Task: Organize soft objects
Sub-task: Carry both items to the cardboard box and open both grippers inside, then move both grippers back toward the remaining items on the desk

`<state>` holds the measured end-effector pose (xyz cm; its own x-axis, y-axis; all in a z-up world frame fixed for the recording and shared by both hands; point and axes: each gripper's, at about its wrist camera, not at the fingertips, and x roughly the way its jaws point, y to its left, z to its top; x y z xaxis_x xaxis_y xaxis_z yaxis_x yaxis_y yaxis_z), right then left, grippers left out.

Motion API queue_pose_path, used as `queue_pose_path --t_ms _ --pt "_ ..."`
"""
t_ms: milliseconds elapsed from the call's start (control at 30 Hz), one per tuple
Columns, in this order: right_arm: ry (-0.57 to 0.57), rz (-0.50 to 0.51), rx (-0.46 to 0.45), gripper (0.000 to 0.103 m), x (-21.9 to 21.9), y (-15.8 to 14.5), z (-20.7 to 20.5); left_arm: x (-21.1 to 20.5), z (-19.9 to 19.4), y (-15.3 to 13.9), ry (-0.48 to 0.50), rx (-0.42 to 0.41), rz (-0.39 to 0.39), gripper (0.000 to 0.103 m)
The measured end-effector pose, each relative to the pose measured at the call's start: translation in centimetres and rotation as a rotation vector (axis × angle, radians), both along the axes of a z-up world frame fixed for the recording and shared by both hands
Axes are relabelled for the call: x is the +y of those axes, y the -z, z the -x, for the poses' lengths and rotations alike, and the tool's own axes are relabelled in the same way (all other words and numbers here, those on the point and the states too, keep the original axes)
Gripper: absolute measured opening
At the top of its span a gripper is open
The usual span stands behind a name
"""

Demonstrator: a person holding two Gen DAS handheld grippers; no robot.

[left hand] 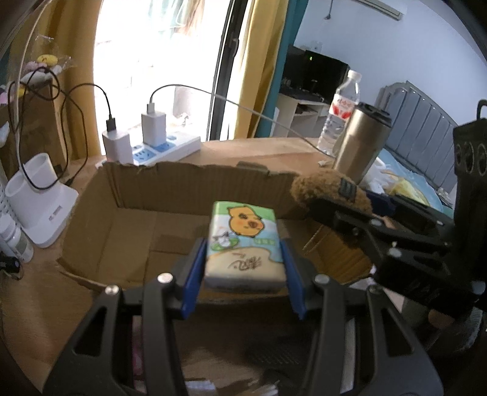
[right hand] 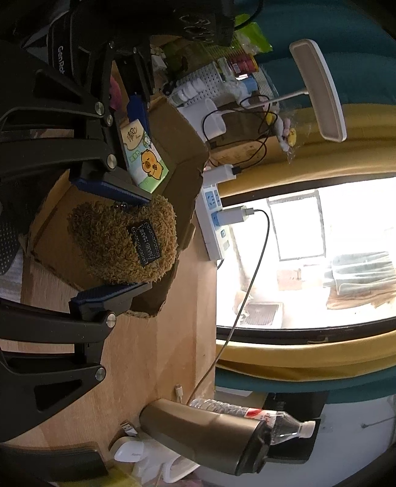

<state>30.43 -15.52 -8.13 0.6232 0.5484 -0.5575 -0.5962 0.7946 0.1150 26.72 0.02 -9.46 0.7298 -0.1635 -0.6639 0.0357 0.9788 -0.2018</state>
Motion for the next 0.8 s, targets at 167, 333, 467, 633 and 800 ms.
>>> queue_pose_path --t_ms 167,333,467,633,800 --pt "0.017 -0.009 0.009 0.053 -0.4 0.0 -0.3 -0.2 -0.3 0.4 -0.004 0.014 -0.018 0.05" --pt "0.035 -0.008 0.013 0.062 -0.7 -0.2 -0.2 -0.1 -0.3 0.2 -0.004 0.022 -0.017 0.051" --pt "0.058 -0.022 0.005 0.069 -1.1 -0.8 0.2 -0.1 0.2 -0.5 -0.017 0.001 -0.026 0.053" --pt "0.072 -0.034 -0.013 0.07 -1.6 -1.6 0.9 0.2 1.2 -1.2 -0.044 -0.017 -0.036 0.055" --pt "0.073 -0.035 -0.027 0.07 -1.8 -2.3 2.2 0.6 2.8 -2.3 -0.064 -0.054 -0.03 0.07"
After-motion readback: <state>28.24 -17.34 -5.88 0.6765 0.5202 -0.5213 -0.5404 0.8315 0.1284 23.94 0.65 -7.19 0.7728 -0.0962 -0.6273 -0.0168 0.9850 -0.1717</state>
